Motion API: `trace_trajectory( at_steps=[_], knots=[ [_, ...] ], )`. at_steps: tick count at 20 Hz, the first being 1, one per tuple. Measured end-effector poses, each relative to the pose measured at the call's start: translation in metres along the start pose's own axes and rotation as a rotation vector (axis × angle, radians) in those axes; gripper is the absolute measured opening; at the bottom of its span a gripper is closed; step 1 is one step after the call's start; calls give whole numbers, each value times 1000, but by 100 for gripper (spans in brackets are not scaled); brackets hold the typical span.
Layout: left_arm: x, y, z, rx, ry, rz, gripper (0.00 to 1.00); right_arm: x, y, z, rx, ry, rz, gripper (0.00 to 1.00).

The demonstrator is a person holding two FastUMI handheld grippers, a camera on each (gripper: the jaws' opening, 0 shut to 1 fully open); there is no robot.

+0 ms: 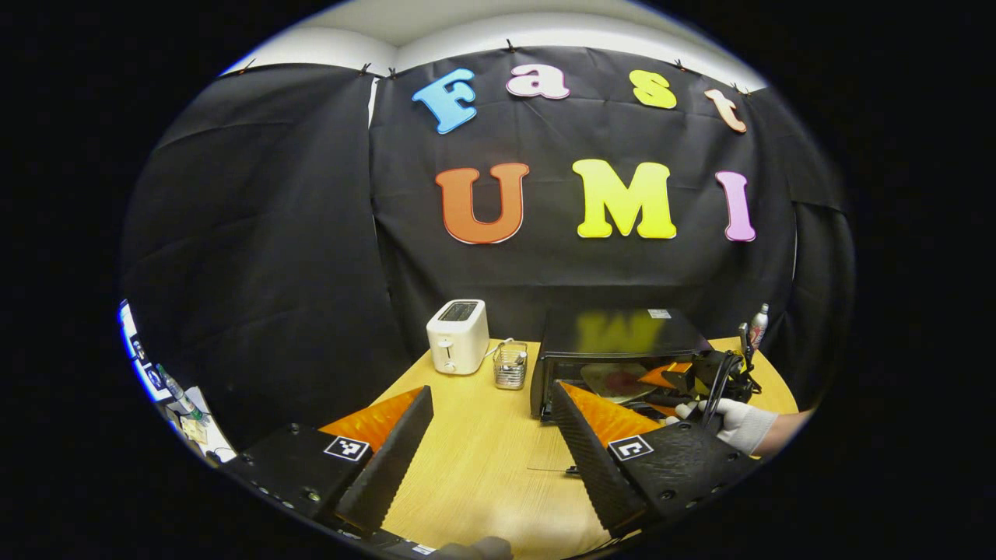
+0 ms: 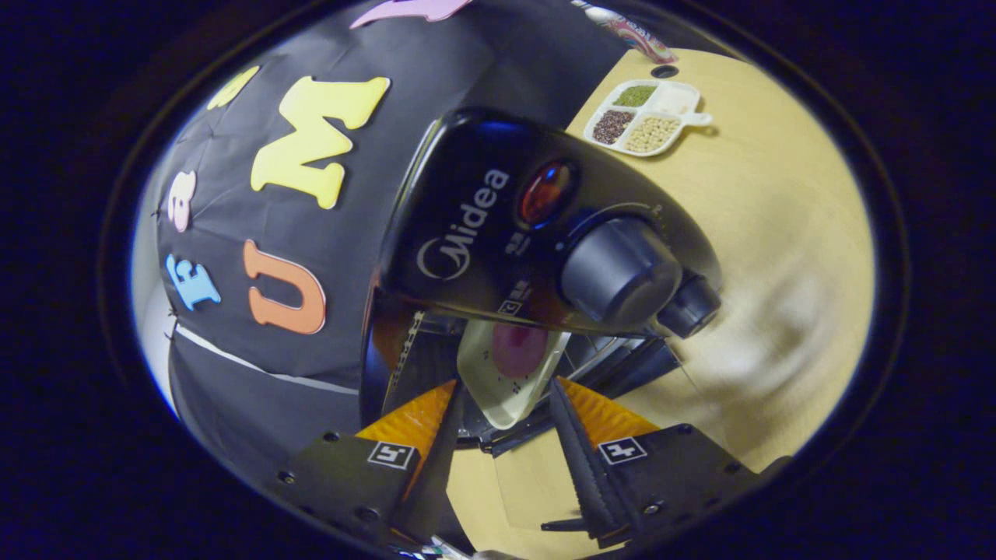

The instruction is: Open the electric oven with the left hand, put the food in, and close the electric oven.

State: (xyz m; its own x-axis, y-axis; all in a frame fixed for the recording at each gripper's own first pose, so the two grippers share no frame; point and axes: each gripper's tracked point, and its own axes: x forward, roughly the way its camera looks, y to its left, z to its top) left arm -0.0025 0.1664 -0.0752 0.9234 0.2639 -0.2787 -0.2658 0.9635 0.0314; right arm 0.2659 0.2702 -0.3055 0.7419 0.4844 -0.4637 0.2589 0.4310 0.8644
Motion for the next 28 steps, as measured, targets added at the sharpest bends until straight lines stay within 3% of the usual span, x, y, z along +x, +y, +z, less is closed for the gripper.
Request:
trace_trajectory(
  at_steps=[2,3,4,5,7,8,9,11,15,16,19,20,23,24,25,26,28],
  knots=[
    [6,-11,-1,-10,-6,-21,96,-15,1,2,-41,-7,-10,79],
    [5,-14,-1,-14,-11,-30,96,-24,1,3,-67,-18,-22,72],
    [4,-17,-3,-17,-12,-42,96,-34,1,6,-88,-30,-20,73],
    [4,-18,-6,-19,-16,-53,96,-44,3,5,-107,-37,-23,84],
    [3,-21,-7,-17,-34,-78,96,-65,-3,2,-185,-36,-51,86],
    [3,-24,-9,-19,-35,-93,96,-79,-5,1,-236,-43,-73,98],
    [4,-27,-13,-23,-38,-112,96,-91,-3,1,-288,-54,-77,90],
    [5,-31,-15,-30,-51,-146,95,-118,-1,1,-406,-90,-91,99],
    [8,-42,-30,-36,-57,-195,96,-171,-6,3,-648,-180,-133,99],
    [9,-46,-34,-29,-56,-197,96,-183,-7,6,-694,-197,-146,95],
    [15,-61,-50,5,-48,-204,96,-219,-16,15,-783,-245,-184,96],
    [16,-69,-58,14,-38,-211,96,-232,-19,21,-818,-265,-199,100],
    [18,-92,-83,44,1,-222,96,-269,-28,43,-967,-333,-251,96],
    [18,-99,-92,50,17,-216,96,-281,-30,49,-1012,-352,-261,100],
    [18,-107,-101,53,26,-219,96,-291,-33,54,-1041,-356,-266,95],
    [15,-116,-109,63,37,-216,96,-300,-37,58,-1064,-353,-265,100],
    [10,-130,-125,78,57,-217,96,-319,-43,68,-1088,-355,-260,96]
  ],
)
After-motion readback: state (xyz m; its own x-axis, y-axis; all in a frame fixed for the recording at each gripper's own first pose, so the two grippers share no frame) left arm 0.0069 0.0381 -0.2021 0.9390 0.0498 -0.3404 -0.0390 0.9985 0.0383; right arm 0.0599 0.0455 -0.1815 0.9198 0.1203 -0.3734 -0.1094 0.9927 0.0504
